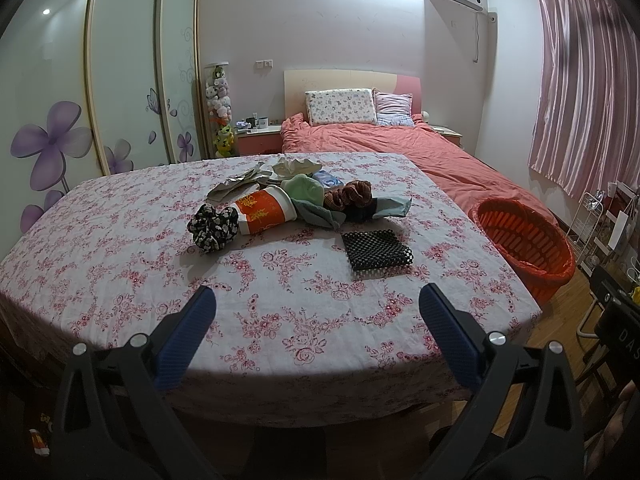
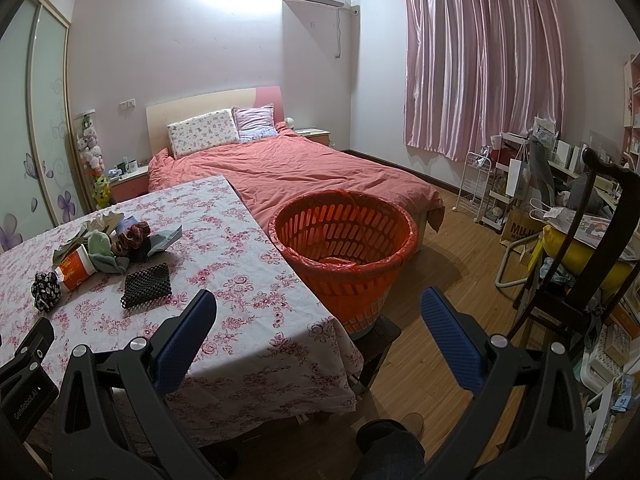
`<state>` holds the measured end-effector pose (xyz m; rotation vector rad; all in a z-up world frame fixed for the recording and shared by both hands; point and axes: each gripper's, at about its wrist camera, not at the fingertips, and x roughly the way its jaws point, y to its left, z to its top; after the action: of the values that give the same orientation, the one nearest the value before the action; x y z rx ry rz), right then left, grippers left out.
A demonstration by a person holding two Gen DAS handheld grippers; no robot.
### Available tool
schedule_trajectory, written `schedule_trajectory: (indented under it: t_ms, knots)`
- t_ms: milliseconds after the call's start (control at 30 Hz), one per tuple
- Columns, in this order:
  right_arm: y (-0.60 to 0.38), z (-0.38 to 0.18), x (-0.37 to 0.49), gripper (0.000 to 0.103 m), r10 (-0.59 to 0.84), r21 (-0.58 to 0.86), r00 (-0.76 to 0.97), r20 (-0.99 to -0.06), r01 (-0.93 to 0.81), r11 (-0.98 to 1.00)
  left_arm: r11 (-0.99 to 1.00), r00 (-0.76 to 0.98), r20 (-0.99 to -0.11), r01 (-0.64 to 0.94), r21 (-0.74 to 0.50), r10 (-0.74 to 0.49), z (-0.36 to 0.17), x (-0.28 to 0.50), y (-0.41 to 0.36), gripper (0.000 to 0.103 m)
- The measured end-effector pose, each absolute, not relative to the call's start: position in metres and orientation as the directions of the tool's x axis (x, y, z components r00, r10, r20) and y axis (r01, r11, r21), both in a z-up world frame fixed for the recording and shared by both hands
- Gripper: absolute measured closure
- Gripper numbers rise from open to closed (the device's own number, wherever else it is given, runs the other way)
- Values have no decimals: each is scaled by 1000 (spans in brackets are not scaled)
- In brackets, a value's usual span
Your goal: Collect trash
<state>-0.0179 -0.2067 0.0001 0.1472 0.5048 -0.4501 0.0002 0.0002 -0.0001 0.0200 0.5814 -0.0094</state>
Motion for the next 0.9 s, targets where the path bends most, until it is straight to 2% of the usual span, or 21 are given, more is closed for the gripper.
schedule_trajectory:
  t_ms: [900]
  knots:
    - [-209, 1, -17, 2, -371, 27, 782, -501, 443, 896, 1000, 831, -556, 9, 16, 1, -1, 0, 0, 4]
